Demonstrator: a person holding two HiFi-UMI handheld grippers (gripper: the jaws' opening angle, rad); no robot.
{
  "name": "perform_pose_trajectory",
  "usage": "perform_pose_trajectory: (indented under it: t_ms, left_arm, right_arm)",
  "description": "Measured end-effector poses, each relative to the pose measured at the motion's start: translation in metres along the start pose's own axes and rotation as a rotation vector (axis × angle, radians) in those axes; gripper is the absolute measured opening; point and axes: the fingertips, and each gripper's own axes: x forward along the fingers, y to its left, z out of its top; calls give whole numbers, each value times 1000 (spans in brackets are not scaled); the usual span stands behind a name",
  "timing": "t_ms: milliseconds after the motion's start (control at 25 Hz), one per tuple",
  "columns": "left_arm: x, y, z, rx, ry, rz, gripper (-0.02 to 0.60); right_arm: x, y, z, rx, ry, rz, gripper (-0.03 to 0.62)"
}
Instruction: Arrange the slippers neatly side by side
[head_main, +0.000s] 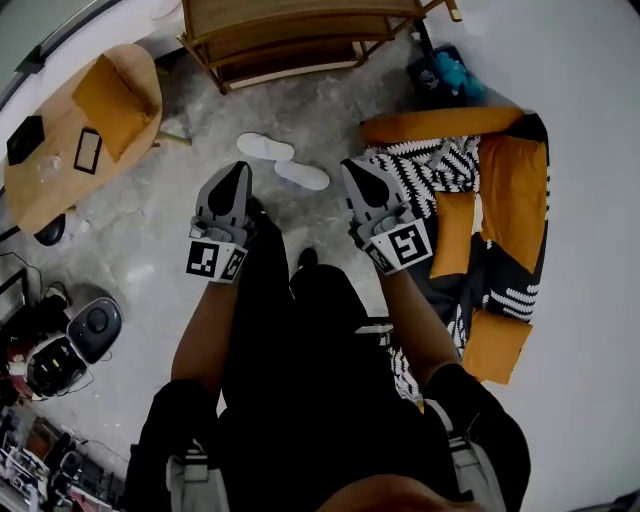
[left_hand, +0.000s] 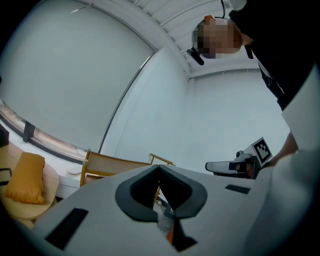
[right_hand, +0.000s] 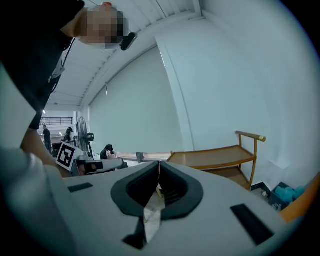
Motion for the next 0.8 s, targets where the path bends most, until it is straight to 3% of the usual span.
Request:
perform_pose_trajectory:
  t_ms: [120,320,520,800]
  left_arm:
    - [16,34,-30,-28,21,54,14]
    - [23,81,-99,-99,74,208,14]
    - [29,116,-202,-109,162,355,15]
    - [37,151,-348,-159,275,412,20]
  right_arm:
    - [40,-20,-28,20,55,49,31]
    - [87,-50,-99,25,163,174,31]
    - [109,-97,-195,76,220,217,32]
    - [142,-131,-339,7,356,257,32]
